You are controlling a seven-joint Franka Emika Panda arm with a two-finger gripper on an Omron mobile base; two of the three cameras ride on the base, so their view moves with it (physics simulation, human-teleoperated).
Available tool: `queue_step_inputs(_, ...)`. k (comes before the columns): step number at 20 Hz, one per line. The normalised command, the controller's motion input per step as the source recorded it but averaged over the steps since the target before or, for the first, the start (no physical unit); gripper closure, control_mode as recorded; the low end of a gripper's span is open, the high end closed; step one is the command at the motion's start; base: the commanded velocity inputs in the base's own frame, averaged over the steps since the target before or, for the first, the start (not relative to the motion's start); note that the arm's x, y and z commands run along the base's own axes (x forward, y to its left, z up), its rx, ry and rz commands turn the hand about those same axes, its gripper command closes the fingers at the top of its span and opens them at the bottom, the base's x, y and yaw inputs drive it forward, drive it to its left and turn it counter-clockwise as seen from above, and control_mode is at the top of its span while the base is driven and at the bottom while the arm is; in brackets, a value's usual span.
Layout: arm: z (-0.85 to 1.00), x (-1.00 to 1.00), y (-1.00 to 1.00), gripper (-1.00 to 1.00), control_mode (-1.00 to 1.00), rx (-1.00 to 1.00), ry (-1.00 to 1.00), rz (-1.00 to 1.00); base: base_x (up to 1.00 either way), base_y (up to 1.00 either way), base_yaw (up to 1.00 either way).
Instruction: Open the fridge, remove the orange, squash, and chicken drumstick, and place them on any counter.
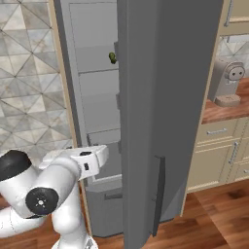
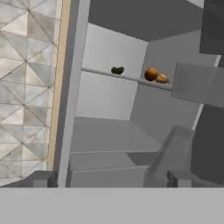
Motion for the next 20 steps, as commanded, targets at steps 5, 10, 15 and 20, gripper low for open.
queue_step_inputs(5, 0.23, 1.0, 0.29, -1.0, -1.0, -0.17, 0.29, -0.33, 0.0, 0.0, 0.0)
queue_step_inputs(10, -0.16, 0.98, 0.63, -1.0, -1.0, -0.18, 0.21, -0.31, 0.0, 0.0, 0.0)
queue_step_inputs(15, -0.36, 0.92, 0.26, -1.0, -1.0, -0.12, 0.34, -0.31, 0.0, 0.0, 0.0)
queue_step_inputs(20, -0.38, 0.87, -0.03, -1.0, -1.0, -0.02, 0.34, -0.24, 0.0, 0.0, 0.0)
